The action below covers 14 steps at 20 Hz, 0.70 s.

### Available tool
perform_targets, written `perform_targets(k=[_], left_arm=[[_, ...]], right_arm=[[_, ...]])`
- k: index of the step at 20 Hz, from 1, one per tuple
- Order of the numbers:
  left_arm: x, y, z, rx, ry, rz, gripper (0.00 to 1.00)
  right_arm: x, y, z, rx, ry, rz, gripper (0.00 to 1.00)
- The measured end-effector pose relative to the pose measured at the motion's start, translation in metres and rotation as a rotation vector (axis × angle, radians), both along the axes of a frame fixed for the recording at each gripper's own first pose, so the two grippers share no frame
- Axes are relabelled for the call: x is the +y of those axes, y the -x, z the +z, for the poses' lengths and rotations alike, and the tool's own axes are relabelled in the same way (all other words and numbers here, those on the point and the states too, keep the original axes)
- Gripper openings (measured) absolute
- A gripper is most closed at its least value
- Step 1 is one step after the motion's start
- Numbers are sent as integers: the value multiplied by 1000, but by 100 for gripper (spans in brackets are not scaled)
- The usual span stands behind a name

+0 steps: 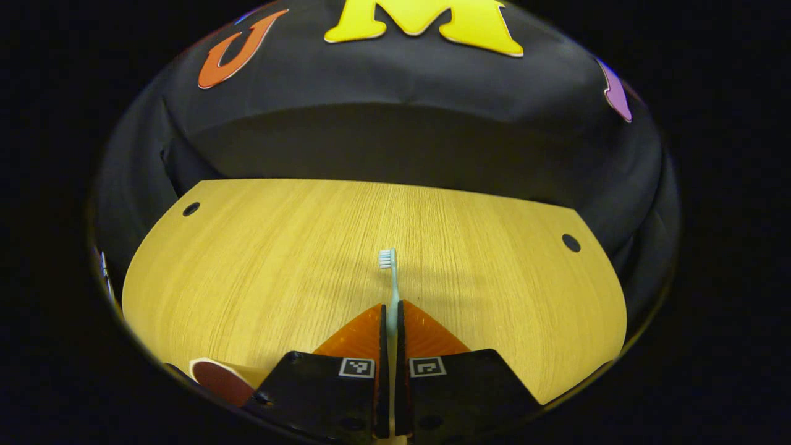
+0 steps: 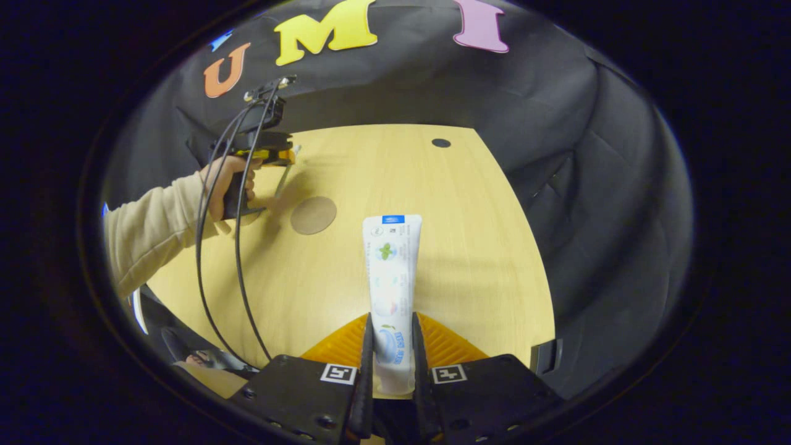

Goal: Put the toothbrush and toothpaste on the desktop into the cup, then pick up the cup and place it on the coaster on the desktop.

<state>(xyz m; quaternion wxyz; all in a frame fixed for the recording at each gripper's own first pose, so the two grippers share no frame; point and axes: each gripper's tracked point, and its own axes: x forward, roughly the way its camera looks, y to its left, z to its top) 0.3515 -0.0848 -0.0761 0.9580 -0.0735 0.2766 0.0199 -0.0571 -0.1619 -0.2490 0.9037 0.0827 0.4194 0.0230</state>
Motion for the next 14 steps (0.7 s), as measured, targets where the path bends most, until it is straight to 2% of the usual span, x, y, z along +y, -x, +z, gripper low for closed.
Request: perform_targets(k=[5, 6, 7, 8, 9, 10, 11, 12, 14], left_arm=[[41, -7, 128, -220, -69, 12, 6], [50, -8, 153, -266, -85, 17, 11], [60, -10, 178, -312, -111, 24, 6], [69, -13, 201, -364, -135, 26, 6], [84, 7, 121, -407, -167, 22, 6], [75, -2, 179, -444, -197, 15, 6], [77, -6, 199, -475, -221, 3, 6], [81, 7, 211, -505, -235, -8, 6], [85, -2, 209, -516, -235, -18, 6]], right_arm=[[28, 9, 8, -24, 3, 12, 30], [35, 11, 9, -28, 6, 16, 30], [40, 14, 9, -31, 8, 20, 30], [47, 17, 9, -29, 11, 24, 30], [54, 21, 8, -26, 14, 30, 29], [60, 23, 9, -26, 18, 36, 29], [65, 26, 8, -27, 24, 40, 29], [70, 29, 8, -28, 29, 41, 29], [77, 36, 6, -21, 35, 36, 30]])
